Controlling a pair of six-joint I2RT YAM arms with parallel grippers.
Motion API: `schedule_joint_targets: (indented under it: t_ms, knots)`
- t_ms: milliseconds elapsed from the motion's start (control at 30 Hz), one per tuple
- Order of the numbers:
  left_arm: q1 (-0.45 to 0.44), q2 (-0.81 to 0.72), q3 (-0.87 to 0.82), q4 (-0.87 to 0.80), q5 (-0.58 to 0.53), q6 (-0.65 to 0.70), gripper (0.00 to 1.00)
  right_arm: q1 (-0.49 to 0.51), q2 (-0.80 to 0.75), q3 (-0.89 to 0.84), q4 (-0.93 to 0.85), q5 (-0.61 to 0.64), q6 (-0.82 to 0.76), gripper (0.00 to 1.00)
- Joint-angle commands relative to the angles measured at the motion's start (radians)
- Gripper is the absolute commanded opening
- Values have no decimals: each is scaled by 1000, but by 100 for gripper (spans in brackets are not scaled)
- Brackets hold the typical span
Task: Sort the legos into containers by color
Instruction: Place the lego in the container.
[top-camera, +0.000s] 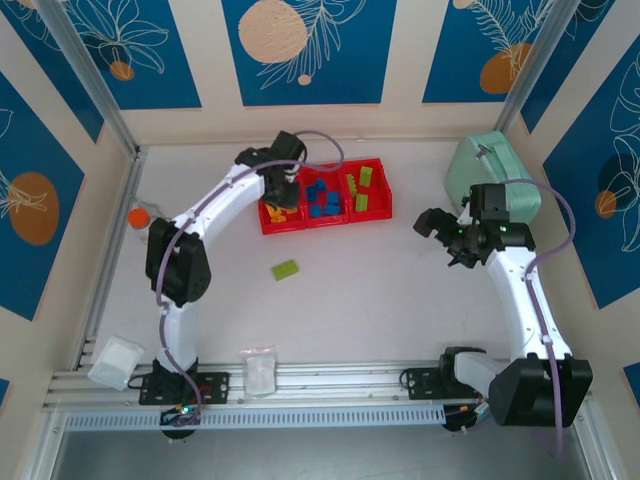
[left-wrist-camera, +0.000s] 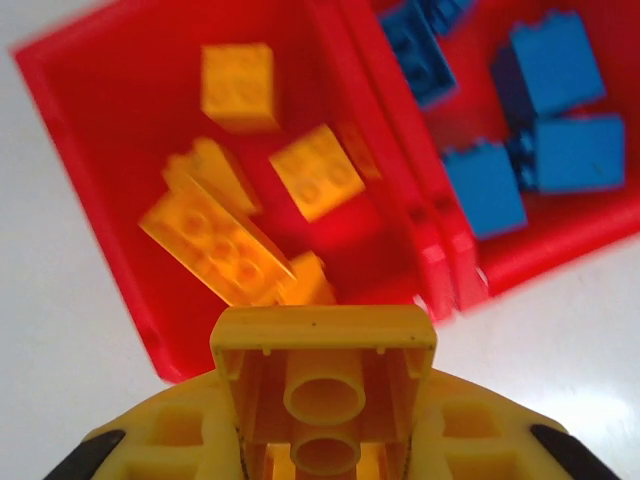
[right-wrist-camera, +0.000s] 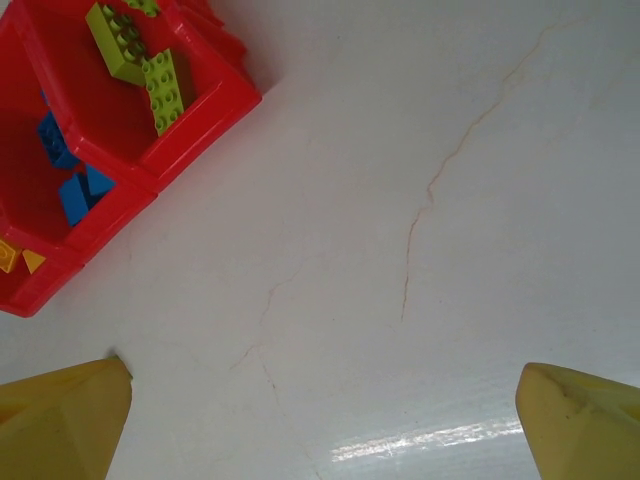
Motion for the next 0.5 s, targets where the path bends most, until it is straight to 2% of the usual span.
schedule_joint_targets:
  t_ms: [0,200,467]
  knots:
    - [27,86,125,-63,-13,30,10,-35,-44,2,-56,-40,-39,99]
    - [55,214,286,-73,-25,27,12,-89,-91,-16,-100,-61,-77,99]
    - [81,253,312,-29,-27,24,16,-152,-105,-29,-117,-98,-114,99]
